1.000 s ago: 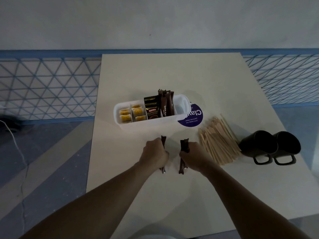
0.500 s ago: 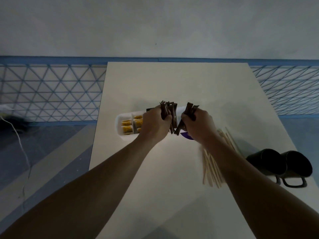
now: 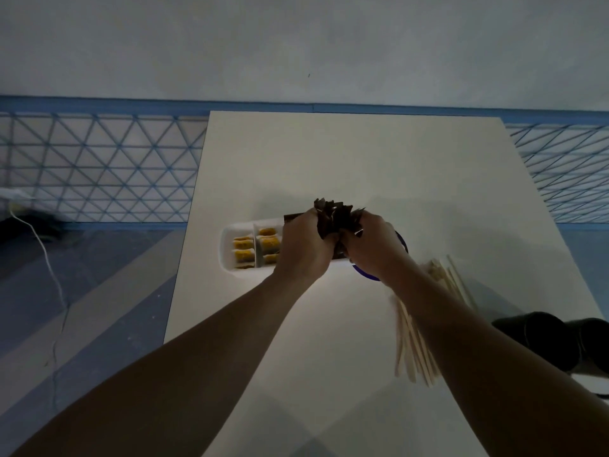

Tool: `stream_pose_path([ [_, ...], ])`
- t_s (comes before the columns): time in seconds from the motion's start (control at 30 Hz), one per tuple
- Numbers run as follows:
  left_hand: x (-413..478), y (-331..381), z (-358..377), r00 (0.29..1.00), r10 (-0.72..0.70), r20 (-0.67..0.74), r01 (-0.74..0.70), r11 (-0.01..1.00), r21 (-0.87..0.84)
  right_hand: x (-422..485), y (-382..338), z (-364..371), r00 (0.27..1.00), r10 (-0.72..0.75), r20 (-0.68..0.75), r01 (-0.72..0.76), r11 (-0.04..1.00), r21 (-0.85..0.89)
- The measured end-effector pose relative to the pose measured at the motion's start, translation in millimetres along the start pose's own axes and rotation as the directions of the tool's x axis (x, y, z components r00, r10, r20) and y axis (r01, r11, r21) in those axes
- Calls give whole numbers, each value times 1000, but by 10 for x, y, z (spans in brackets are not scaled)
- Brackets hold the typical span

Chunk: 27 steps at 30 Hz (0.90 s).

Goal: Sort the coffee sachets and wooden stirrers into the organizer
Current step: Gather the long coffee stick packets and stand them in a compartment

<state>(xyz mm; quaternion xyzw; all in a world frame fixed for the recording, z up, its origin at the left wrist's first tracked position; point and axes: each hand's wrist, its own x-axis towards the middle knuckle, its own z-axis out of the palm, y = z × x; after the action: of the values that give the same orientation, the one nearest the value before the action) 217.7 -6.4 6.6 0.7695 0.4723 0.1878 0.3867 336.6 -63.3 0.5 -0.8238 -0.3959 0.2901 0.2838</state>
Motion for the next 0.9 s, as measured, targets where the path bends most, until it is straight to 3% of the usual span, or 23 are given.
stream_pose_path([
  [0.4, 101, -68, -59, 995, -22, -93, 13, 995, -99, 78, 55, -10, 998, -29, -59, 28, 999, -28],
  [0.9, 354, 1, -78, 993, -108, 44, 101, 986, 133, 130, 47, 27, 997, -70, 30, 72, 994, -78],
])
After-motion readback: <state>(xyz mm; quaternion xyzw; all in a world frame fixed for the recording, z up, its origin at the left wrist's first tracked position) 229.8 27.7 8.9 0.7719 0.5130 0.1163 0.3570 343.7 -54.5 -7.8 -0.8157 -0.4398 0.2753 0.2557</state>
